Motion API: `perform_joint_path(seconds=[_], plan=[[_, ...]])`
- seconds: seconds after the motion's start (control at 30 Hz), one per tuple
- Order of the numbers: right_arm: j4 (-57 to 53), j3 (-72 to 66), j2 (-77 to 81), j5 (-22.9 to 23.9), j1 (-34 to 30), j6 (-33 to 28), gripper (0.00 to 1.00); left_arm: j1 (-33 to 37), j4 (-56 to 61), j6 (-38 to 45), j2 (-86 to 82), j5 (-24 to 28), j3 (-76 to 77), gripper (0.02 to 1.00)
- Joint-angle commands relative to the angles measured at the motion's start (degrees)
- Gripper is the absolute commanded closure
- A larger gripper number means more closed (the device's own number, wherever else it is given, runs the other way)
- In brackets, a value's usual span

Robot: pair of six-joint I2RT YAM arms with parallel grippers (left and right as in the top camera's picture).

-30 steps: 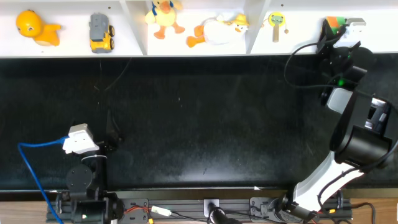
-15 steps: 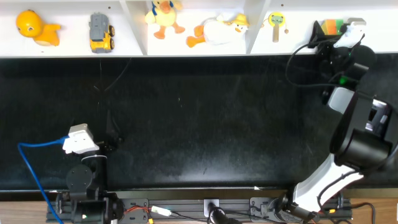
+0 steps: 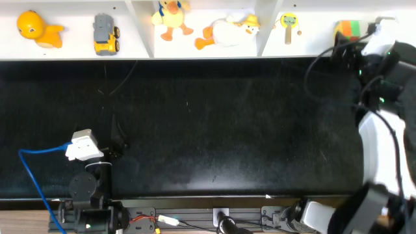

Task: Store Toys

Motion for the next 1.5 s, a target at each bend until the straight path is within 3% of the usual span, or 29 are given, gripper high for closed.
perform_joint_path(seconds=[0.03, 0.27, 0.47, 0.6, 0.67, 0.93, 1.03, 1.17, 1.27, 1.33, 1.5], plan=[[-8.26, -3.28, -8.74, 5.46, 0.09, -1.46, 0.005, -0.15, 0.35, 1.09, -0.68, 0.59, -0.5, 0.02], [-21.38, -8.33, -21.84, 1.51, -0.02, -1.05, 0.005, -0.15, 0.35, 1.09, -0.68, 0.59, -0.5, 0.02], [-30.58, -8.31, -31.52, -5.42, 0.0, 8.17, 0.007, -0.15, 0.35, 1.09, -0.68, 0.57, -0.5, 0.02], [-35.04, -8.31, -36.33, -7.15, 0.0, 13.79, 0.007, -0.15, 0.35, 1.09, -0.68, 0.59, -0.5, 0.02], [-37.24, -8.31, -37.46, -6.86, 0.0, 17.11, 0.007, -0.15, 0.35, 1.09, -0.68, 0.59, -0.5, 0.02], [-44.87, -8.31, -36.17, -1.97, -0.02, 16.79, 0.005, -0.15, 0.35, 1.09, -0.68, 0.59, -0.5, 0.02], [-42.64, -8.31, -35.19, -2.78, 0.0, 14.45, 0.007, -0.15, 0.35, 1.09, -0.68, 0.59, -0.5, 0.02], [-37.24, -8.33, -33.88, -7.21, 0.02, 7.72, 0.005, -0.15, 0.35, 1.09, -0.68, 0.59, -0.5, 0.02], [-31.41, -9.53, -35.06, -6.84, 2.45, 6.75, 0.007, -0.15, 0.35, 1.09, -0.68, 0.59, -0.5, 0.02], [-25.49, -12.17, -37.11, -5.31, 5.75, 4.92, 0.007, -0.15, 0.35, 1.09, -0.68, 0.59, -0.5, 0.02], [-8.13, -25.44, -45.2, 5.75, 15.52, 6.93, 0.007, -0.15, 0.35, 1.09, -0.68, 0.59, -0.5, 0.02]])
